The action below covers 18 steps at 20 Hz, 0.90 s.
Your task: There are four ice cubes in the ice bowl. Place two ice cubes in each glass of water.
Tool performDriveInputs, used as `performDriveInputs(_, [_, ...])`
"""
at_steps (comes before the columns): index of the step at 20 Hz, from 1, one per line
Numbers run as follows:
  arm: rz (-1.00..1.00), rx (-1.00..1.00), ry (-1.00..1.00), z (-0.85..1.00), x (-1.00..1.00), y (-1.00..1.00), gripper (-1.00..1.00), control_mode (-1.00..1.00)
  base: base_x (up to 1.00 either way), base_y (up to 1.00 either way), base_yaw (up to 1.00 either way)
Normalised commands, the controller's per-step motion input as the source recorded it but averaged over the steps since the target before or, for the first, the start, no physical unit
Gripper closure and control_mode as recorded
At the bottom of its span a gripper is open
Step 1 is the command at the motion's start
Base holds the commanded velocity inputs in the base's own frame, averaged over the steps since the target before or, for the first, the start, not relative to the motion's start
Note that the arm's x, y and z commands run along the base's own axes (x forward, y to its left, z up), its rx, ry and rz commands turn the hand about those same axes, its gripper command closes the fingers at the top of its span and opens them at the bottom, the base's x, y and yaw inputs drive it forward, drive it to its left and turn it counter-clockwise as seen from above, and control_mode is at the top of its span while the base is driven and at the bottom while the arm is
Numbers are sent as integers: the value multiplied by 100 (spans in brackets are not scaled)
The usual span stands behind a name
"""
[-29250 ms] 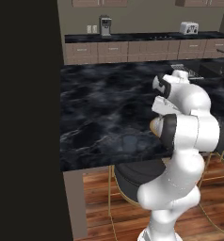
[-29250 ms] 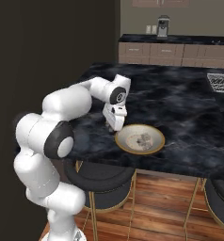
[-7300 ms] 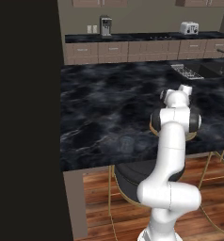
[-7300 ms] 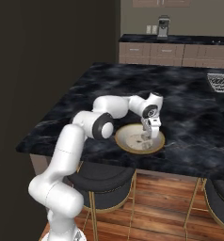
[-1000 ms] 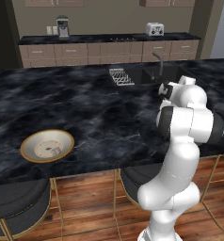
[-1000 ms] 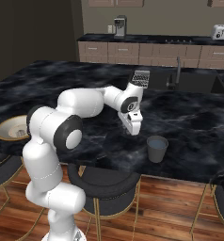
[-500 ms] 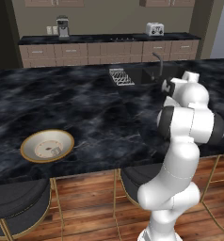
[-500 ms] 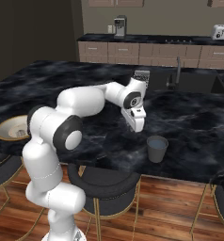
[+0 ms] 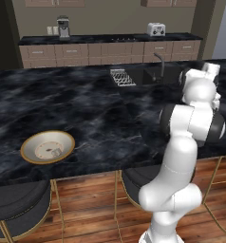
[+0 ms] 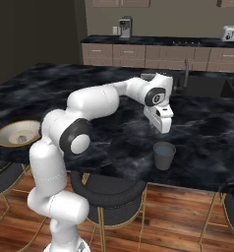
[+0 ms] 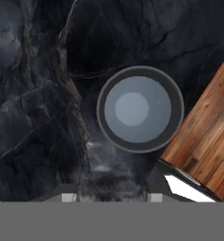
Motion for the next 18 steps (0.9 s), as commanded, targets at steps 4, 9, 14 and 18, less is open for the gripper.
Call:
performDriveInputs(4, [0, 0, -19, 0, -3, -34, 100, -100, 0, 0, 0])
performDriveInputs(9, [0, -3, -28, -7, -30, -12, 100, -100, 0, 0, 0])
performDriveInputs(14, [0, -17, -17, 0, -2, -7, 100, -100, 0, 0, 0])
performDriveInputs(18, [0, -20, -1, -15, 0, 0, 100, -100, 0, 0, 0])
